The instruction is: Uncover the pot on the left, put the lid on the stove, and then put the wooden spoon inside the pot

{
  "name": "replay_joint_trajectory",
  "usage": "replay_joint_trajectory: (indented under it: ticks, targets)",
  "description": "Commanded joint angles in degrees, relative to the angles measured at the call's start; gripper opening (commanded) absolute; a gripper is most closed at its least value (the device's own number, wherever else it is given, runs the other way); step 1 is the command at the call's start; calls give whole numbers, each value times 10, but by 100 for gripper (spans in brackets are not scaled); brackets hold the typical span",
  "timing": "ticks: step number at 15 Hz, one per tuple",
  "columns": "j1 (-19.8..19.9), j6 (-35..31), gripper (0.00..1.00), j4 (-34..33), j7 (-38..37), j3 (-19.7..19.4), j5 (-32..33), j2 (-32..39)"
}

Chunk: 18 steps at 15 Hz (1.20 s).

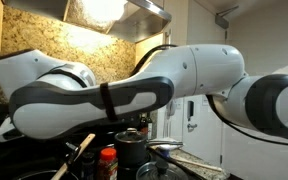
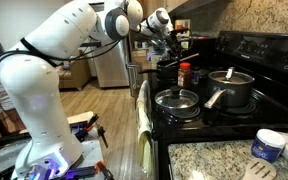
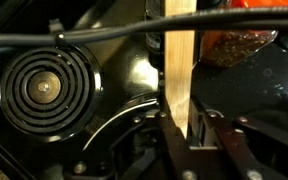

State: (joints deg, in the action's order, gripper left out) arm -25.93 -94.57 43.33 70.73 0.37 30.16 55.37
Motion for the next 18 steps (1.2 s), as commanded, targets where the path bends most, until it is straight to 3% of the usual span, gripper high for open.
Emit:
replay_joint_trajectory:
  ticks: [1,11,16,17,18]
  targets:
    - [-15,17,6,-65,2,-21,14,39]
    - [-29,16,6,-126,17,-35,-2,88]
    - [-16,-21,6,-119,58,6,-35,82]
    - [-14,-21,49,-119,68,15,-42,81]
    - [-12,-22,51,-119,75,22,-51,81]
